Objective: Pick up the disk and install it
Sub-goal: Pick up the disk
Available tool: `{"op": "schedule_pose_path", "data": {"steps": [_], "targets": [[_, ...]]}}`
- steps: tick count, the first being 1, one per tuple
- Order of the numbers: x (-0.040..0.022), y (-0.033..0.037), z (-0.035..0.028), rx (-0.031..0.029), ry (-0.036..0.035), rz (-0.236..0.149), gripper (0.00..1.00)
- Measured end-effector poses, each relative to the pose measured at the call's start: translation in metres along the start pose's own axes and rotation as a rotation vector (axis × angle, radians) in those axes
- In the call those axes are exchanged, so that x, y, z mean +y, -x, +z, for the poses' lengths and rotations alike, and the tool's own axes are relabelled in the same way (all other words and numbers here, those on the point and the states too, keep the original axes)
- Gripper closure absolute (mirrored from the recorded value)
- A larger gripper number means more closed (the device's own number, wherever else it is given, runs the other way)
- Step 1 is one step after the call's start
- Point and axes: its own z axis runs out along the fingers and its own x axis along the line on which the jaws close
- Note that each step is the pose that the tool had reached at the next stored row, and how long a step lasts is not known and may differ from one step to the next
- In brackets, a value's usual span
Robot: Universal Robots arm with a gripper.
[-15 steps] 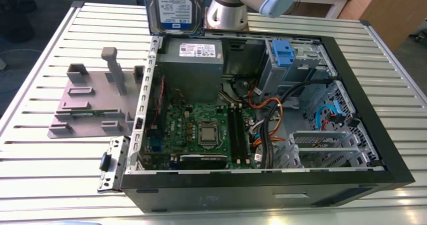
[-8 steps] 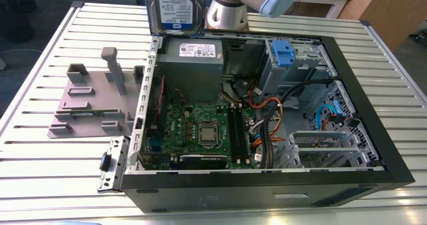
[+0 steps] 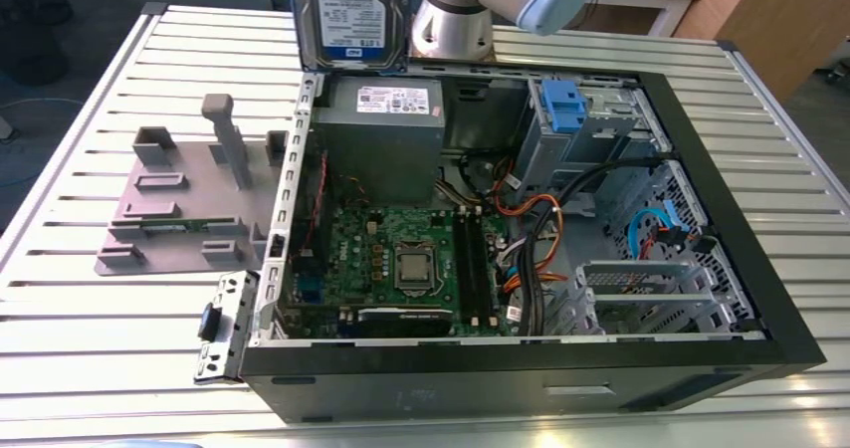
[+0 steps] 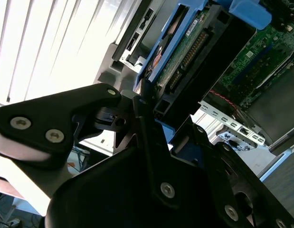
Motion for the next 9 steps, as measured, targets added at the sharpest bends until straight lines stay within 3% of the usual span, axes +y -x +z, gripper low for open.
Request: {"op": "schedule_pose_path", "data": {"steps": [9], "targets": [[-0.0036, -0.0002, 0.0002, 0.0001, 0.0001, 0.0, 0.63]]}}
